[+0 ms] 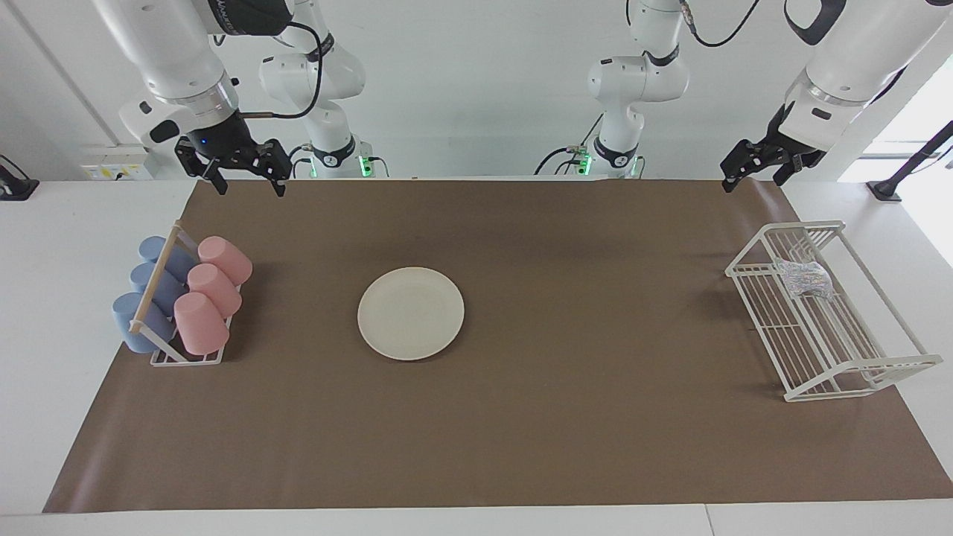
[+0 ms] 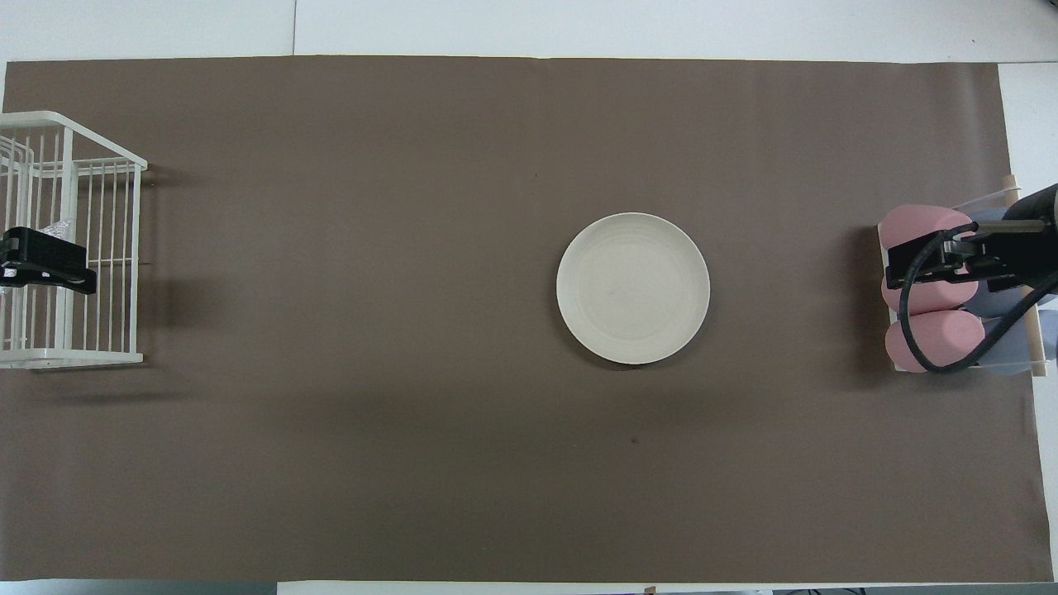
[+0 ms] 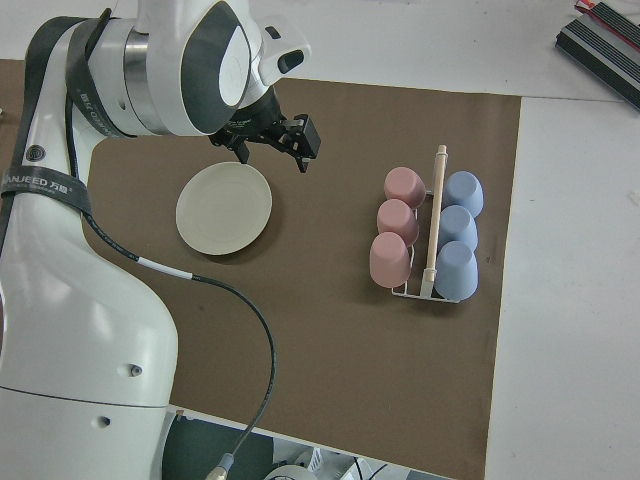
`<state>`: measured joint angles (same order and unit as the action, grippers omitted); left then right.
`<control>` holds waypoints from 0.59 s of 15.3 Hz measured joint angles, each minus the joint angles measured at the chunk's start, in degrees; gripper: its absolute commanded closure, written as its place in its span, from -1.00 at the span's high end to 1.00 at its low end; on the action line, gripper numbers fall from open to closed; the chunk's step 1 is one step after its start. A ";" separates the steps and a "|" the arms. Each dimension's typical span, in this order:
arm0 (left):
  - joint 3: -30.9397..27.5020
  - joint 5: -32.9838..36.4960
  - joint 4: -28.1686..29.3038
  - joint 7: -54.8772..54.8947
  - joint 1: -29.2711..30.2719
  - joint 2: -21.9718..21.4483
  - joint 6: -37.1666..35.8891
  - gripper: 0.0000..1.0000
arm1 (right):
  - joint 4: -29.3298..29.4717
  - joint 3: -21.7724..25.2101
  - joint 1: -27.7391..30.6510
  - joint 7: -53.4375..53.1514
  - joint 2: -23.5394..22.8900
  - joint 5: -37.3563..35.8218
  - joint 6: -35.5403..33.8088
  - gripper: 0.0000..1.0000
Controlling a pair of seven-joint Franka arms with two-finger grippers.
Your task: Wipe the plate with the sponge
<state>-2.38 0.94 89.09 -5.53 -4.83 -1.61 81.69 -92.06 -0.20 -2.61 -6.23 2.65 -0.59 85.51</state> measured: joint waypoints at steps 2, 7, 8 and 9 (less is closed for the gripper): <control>0.00 0.00 0.00 0.00 0.00 0.00 0.07 1.00 | 0.00 0.10 0.03 0.00 0.00 0.00 0.00 1.00; -0.09 0.00 0.01 0.00 0.01 0.00 0.15 1.00 | 0.00 0.12 0.04 -3.23 0.00 0.00 0.00 1.00; -0.14 0.00 0.03 0.00 0.02 0.01 0.17 1.00 | 0.00 0.12 0.04 -5.50 0.00 0.00 0.00 1.00; -0.21 0.00 0.07 0.00 0.07 0.00 0.23 1.00 | 0.00 0.11 0.04 -8.42 0.00 0.00 0.07 1.00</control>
<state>-2.59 0.94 89.16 -5.53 -4.76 -1.61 81.92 -92.06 -0.09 -2.58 -14.65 2.65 -0.59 85.58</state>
